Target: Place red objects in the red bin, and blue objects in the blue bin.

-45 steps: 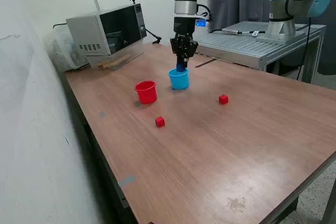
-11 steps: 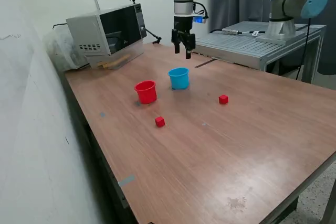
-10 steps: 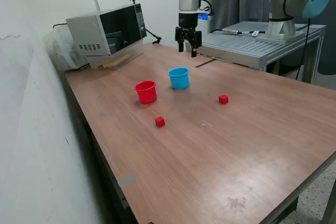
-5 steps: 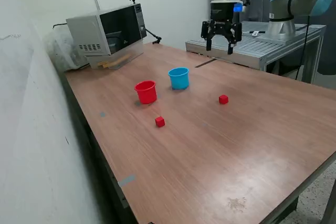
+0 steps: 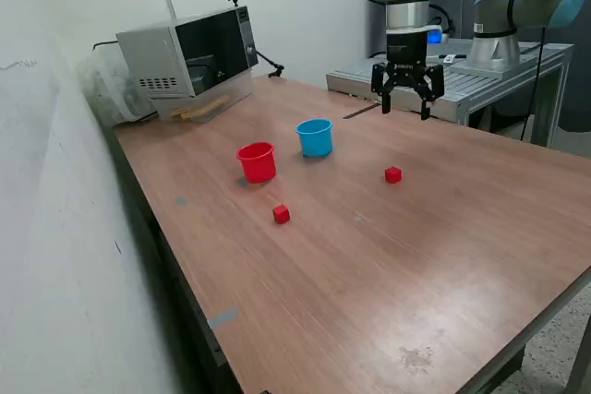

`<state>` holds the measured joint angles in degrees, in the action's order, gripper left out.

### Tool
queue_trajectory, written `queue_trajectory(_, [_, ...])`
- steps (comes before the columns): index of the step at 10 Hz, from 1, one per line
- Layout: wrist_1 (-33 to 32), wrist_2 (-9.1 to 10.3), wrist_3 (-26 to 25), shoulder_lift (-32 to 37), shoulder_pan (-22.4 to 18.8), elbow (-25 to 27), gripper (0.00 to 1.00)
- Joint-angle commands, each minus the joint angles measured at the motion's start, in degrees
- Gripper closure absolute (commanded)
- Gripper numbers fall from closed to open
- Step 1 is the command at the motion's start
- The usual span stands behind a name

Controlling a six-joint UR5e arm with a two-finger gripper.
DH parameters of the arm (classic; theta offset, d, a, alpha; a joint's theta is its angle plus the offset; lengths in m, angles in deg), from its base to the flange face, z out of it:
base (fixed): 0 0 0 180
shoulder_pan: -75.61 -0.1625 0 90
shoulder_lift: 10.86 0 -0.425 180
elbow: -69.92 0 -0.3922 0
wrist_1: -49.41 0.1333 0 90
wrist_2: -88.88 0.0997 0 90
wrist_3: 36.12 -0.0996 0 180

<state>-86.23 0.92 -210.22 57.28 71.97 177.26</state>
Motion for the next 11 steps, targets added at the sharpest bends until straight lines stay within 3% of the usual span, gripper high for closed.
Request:
queue_trajectory(1, [-2.9,0.25,-4.0,-5.9,0.6,-0.2,0.0])
queue_trajectory(10, [-6.4,-0.02,-4.8,-15.9,0.6,-5.7,0.0])
queue_trajectory(11, [-7.0,-0.28,-4.8,-16.3,0.6,-5.7,1.0])
